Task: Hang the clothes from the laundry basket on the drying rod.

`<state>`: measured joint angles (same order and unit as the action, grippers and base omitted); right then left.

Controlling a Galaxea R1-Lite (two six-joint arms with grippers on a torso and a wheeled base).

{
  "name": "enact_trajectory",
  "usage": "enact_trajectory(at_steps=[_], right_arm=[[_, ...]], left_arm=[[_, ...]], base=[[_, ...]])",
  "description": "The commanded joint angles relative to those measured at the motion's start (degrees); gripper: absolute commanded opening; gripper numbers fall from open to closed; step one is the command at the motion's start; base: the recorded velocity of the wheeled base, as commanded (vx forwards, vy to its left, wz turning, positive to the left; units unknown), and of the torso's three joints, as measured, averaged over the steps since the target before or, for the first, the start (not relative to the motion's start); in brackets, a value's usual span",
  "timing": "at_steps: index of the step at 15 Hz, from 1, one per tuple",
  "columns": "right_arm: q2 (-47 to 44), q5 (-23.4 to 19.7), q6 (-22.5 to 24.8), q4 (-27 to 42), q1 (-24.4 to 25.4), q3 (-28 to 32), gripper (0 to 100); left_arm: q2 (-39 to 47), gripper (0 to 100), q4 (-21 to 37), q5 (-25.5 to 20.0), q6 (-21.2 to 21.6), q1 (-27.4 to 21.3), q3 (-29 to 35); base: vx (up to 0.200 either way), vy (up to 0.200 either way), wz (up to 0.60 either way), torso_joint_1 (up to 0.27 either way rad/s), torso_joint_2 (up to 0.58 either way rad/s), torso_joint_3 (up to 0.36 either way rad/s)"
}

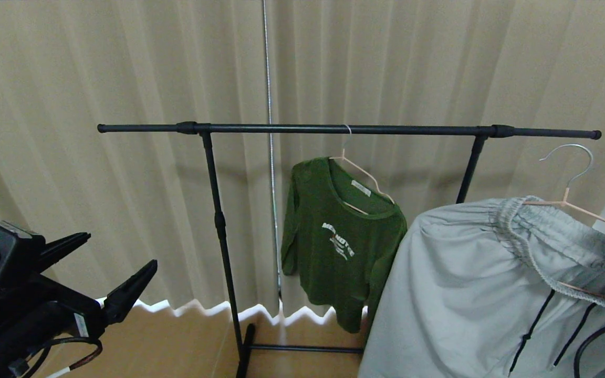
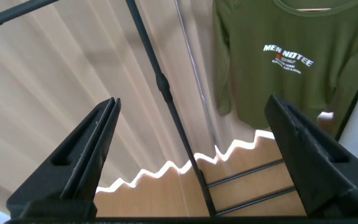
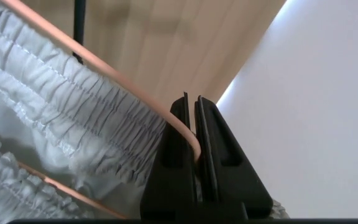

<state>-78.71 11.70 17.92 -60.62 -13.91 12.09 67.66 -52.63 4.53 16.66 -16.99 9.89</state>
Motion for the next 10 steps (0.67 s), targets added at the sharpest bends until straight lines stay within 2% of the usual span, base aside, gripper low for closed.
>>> enact_trajectory(at_steps=[1,6,9,10], right_arm=[[-0.3,0.07,0.1,-0.11,-1.47,0.04,0],[-0.21,0.07,0.27,-0.37,-3.05,0.39,0],[0.49,0.16,2.03,-0.64,-3.23,0.04,0],[0.58,0.16,2.12,-0.99,-3.32,0.04,0]], left_arm=[[0.02,100,0.07,0.04,-0.05,0.12,-0.04],[0.37,100,0.07,0.12,-0.23,0.12,0.13],[0.37,100,0.07,0.21,-0.32,0.12,0.31],[0.37,100,0.07,0.21,-0.32,0.12,0.31]], base=[[0.0,0.0,0.0,0.0,0.0,0.0],[0.0,0.0,0.0,0.0,0.0,0.0],[0.0,0.0,0.0,0.0,0.0,0.0],[0.2,0.0,0.0,0.007,0.0,0.007]])
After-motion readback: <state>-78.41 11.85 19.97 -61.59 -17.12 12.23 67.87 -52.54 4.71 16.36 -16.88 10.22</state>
